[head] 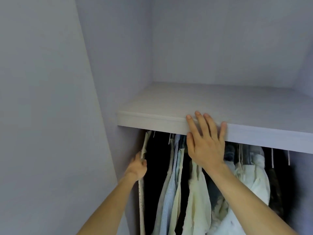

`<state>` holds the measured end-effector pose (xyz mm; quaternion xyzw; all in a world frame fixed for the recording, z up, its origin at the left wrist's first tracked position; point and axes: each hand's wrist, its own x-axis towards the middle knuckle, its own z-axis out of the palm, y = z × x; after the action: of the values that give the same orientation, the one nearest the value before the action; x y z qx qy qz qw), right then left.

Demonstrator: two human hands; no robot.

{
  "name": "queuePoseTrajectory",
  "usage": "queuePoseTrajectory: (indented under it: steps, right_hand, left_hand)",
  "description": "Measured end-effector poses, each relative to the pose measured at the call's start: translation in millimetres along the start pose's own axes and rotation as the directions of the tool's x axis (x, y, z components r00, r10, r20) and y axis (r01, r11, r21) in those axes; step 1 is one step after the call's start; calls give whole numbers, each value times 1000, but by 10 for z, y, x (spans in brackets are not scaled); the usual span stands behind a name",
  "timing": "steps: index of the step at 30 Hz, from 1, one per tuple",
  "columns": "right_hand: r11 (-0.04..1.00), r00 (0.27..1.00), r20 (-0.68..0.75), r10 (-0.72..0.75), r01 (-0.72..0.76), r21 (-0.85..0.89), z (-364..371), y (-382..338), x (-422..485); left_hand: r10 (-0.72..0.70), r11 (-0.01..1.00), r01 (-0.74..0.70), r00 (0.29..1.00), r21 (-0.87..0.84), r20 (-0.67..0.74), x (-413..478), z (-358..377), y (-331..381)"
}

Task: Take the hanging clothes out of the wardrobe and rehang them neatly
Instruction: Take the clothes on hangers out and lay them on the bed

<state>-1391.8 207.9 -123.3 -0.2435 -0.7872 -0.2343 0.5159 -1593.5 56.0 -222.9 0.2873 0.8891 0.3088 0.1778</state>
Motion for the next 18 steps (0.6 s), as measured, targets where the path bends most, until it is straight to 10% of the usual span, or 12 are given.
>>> queuePoseTrajectory:
  steps: [18]
  right_hand:
    - [996,982,-185,-26,9,-94,301,16,-21]
  left_hand:
    - [74,945,-181,929,-271,-364,131,121,321]
